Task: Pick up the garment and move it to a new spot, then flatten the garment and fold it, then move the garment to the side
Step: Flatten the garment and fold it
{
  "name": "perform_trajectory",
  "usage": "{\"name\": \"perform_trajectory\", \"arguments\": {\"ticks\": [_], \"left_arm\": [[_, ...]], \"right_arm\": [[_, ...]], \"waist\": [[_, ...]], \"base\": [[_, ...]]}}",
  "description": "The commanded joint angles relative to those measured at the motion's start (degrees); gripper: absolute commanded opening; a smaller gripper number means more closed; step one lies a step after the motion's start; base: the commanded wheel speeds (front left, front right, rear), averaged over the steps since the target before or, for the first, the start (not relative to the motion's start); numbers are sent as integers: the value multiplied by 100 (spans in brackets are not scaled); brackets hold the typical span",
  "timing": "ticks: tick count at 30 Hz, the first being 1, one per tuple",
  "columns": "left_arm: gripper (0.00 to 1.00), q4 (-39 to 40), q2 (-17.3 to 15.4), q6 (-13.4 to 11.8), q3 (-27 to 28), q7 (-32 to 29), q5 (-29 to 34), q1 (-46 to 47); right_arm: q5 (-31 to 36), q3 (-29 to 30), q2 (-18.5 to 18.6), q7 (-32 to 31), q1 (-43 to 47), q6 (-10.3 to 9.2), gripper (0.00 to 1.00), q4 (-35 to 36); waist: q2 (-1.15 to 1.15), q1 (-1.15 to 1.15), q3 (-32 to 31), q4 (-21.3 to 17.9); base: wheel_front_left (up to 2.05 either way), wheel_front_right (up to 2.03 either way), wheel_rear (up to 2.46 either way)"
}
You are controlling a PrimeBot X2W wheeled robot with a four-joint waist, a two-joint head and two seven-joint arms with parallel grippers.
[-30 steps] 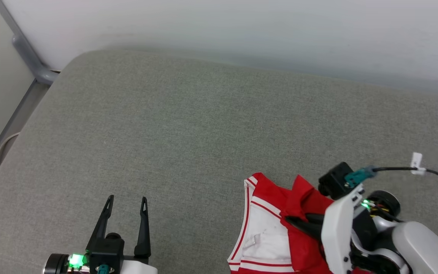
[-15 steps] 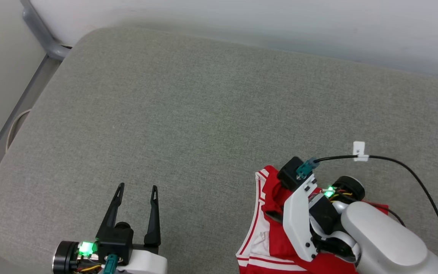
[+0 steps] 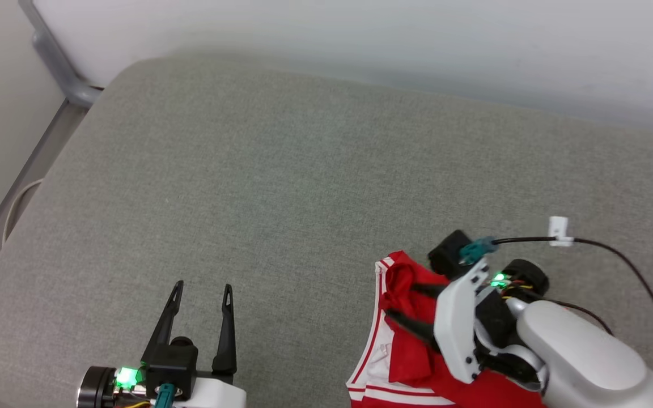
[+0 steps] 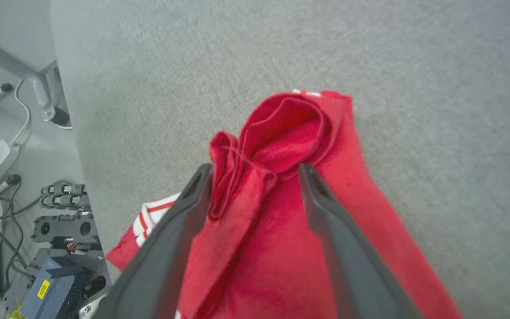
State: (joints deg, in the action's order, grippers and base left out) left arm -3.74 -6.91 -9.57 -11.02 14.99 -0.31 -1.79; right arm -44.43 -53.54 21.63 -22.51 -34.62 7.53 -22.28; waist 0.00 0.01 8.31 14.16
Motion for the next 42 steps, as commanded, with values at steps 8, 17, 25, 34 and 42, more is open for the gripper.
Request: {"name": "perform_trajectory", "arguments": {"ticks": [8,17,25,34,42], "left_arm": [[100,30,-155,-4,65,26,-3,-302],[100,70,-245,-37,115,26,-24,-524],[100,113,-267,-49,128,26,-27,-631],[100,158,-310,-61,151,25,-35,-732],[100,208,-331,-48,124,26,-22,-774]], "right_arm": [[18,865,619,921,596,-7,100,572],[1115,2419,587,1977,1555,-7,100,823],[2517,4066,-121,2886,2476,-7,100,1042],[3785,5431,-1203,3529,3508,-7,100,1768],[3994,5873,-1772,3713,4173,-7,100,2307]], "waist": [[0,-1,-534,-385],[0,-1,-816,-710],[0,-1,-928,-930],[0,-1,-1023,-1114],[0,-1,-1100,-1165]], "base": [[0,0,0],[0,0,0],[0,0,0],[0,0,0],[0,0,0]]}}
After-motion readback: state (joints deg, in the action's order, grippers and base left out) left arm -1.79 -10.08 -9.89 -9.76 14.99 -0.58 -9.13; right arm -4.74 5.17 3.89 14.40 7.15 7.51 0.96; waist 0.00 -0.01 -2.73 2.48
